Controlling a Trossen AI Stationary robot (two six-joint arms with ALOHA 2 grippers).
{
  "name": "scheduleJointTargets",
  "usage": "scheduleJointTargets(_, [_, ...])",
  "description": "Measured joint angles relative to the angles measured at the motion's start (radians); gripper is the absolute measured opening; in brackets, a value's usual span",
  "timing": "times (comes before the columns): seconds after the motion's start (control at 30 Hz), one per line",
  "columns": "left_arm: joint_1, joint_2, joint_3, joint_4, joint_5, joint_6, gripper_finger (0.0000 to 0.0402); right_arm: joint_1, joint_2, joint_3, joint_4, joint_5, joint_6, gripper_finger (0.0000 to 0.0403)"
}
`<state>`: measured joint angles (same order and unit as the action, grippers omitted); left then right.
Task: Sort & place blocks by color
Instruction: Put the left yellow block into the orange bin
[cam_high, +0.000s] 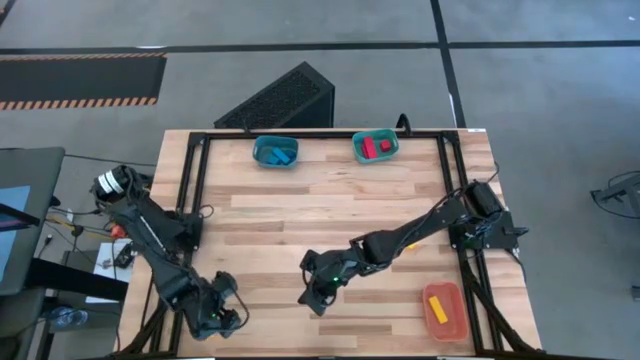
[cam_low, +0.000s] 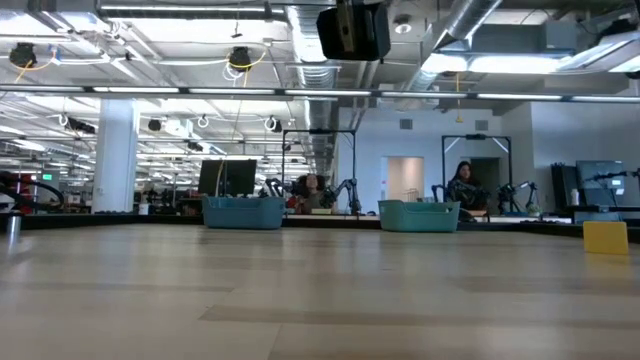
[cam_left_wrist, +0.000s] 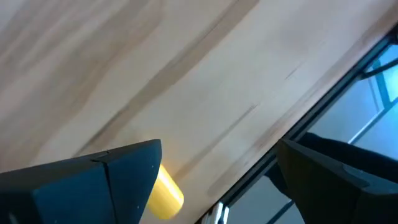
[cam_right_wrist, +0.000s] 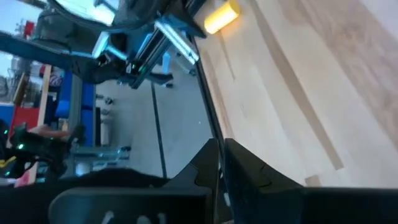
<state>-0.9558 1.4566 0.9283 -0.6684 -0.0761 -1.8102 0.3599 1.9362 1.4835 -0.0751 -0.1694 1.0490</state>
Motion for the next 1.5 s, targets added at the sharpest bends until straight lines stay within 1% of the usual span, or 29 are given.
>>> scheduleJointTargets(0.1, [-0.056, 0.001, 0.000, -0.010, 0.008, -0.084, 0.0306, 0.007, 0.000, 0.000, 0.005, 0.034, -0.003, 0.0048])
scheduleJointTargets(0.27, [-0.141, 0.001, 0.000, -0.015, 0.074, -0.199, 0.0306, 0.013, 0.000, 0.000, 0.009, 0.043, -0.040, 0.0048])
scheduleJointTargets(0.43, [-0.176, 0.001, 0.001, -0.055, 0.051, -0.296, 0.0306, 0.012, 0.000, 0.000, 0.015, 0.043, -0.050, 0.0048])
scheduleJointTargets(0.53, [-0.176, 0.020, 0.002, -0.063, 0.038, -0.305, 0.0306, 0.013, 0.000, 0.000, 0.018, 0.044, -0.040, 0.0048])
scheduleJointTargets(0.63, [-0.175, 0.073, 0.000, -0.044, 0.039, -0.298, 0.0306, 0.021, 0.000, 0.000, 0.017, 0.057, -0.037, 0.0048])
scheduleJointTargets(0.83, [-0.162, 0.220, -0.002, -0.004, 0.110, -0.304, 0.0306, 0.045, 0.001, 0.000, 0.055, 0.069, -0.024, 0.0048])
scheduleJointTargets(0.93, [-0.152, 0.259, 0.000, 0.009, 0.133, -0.294, 0.0301, 0.065, 0.001, 0.000, 0.062, 0.087, -0.026, 0.0048])
scheduleJointTargets(1.0, [-0.152, 0.272, 0.005, 0.006, 0.130, -0.287, 0.0284, 0.079, 0.001, 0.000, 0.061, 0.109, -0.040, 0.0048])
scheduleJointTargets(1.07, [-0.148, 0.279, 0.012, -0.009, 0.121, -0.286, 0.0257, 0.092, 0.001, 0.000, 0.062, 0.133, -0.052, 0.0048])
scheduleJointTargets(1.23, [-0.144, 0.282, 0.029, -0.046, 0.063, -0.264, 0.0159, 0.115, 0.001, 0.000, 0.069, 0.229, -0.062, 0.0048])
scheduleJointTargets(1.33, [-0.138, 0.282, 0.028, -0.043, 0.014, -0.250, 0.0102, 0.139, -0.008, 0.000, 0.072, 0.284, -0.095, 0.0048])
scheduleJointTargets(1.4, [-0.135, 0.282, 0.028, -0.044, -0.008, -0.243, 0.0100, 0.156, -0.021, 0.000, 0.072, 0.307, -0.117, 0.0048])
scheduleJointTargets(1.5, [-0.135, 0.282, 0.028, -0.042, -0.025, -0.258, 0.0100, 0.176, -0.063, 0.000, 0.024, 0.329, -0.134, 0.0048])
